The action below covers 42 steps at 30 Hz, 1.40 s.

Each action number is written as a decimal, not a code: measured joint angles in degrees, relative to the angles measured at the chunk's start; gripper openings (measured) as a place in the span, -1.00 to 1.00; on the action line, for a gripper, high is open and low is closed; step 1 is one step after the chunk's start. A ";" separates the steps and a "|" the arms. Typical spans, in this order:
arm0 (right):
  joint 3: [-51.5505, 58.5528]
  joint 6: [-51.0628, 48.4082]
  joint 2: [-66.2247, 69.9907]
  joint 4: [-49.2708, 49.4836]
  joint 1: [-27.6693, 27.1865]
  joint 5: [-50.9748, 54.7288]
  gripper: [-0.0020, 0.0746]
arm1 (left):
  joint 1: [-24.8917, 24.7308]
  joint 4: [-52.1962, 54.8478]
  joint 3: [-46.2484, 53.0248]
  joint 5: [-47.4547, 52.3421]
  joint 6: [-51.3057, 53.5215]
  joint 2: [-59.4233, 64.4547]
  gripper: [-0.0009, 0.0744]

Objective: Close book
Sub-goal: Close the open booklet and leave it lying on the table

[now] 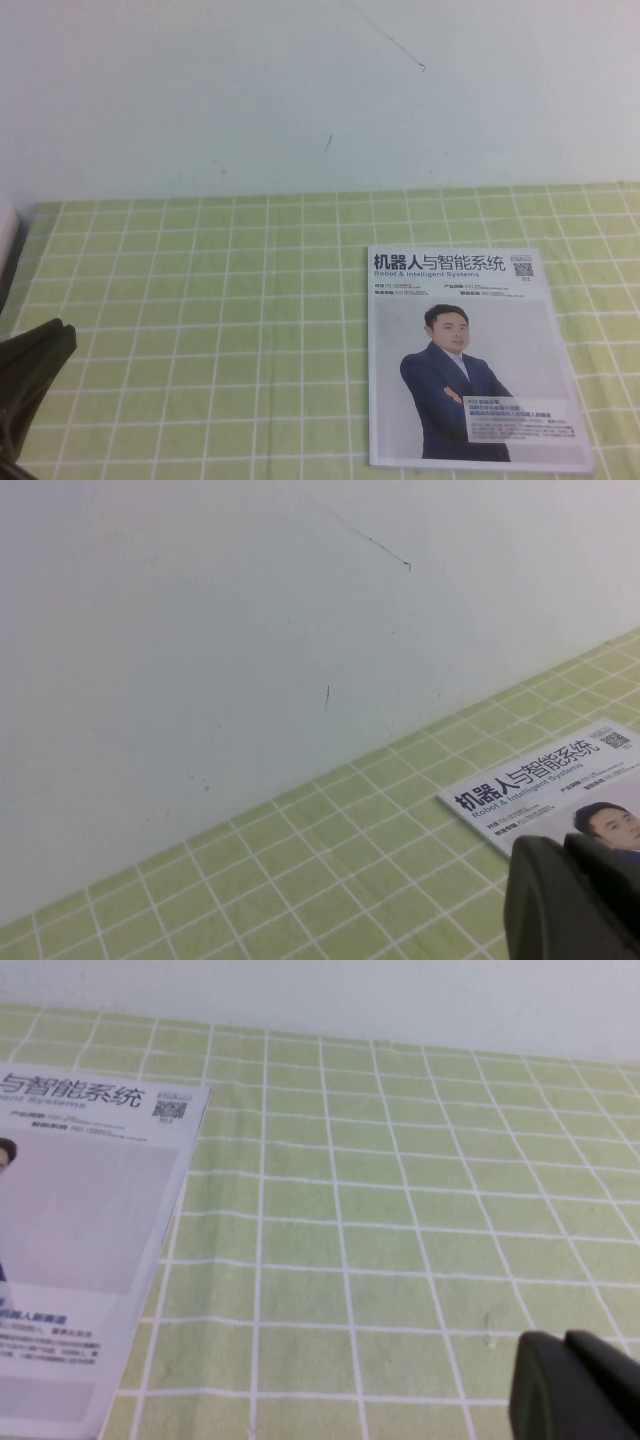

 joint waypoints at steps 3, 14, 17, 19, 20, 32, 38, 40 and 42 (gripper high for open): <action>0.03 0.00 0.00 0.00 0.00 0.00 -0.96 | 0.00 0.00 0.00 0.00 0.00 0.00 -0.99; 0.03 -0.02 0.00 0.11 0.00 0.00 -0.96 | 0.00 0.00 0.00 0.13 0.14 0.00 -0.99; 0.03 -0.02 0.00 0.11 0.00 0.00 -0.96 | 0.00 0.00 0.00 0.13 0.14 0.00 -0.99; 0.03 -0.02 0.00 0.11 0.00 0.00 -0.96 | 0.00 0.00 0.00 0.13 0.14 0.00 -0.99; 0.03 -0.02 0.00 0.11 0.00 0.00 -0.96 | 0.00 0.00 0.00 0.13 0.14 0.00 -0.99; 0.03 -0.12 0.00 0.11 0.00 0.00 -0.96 | -2.96 0.56 1.44 -2.31 1.37 -2.27 -0.99; 0.03 -0.12 0.00 0.11 0.00 0.00 -0.96 | -2.24 1.19 9.36 -6.29 2.72 -8.08 -0.99; 0.03 -0.12 0.00 0.11 0.00 0.00 -0.96 | -2.22 1.32 13.74 -8.84 3.33 -10.65 -0.99; 0.03 -0.12 0.00 0.11 0.00 0.00 -0.96 | -2.22 1.32 18.28 -11.12 3.52 -13.45 -0.99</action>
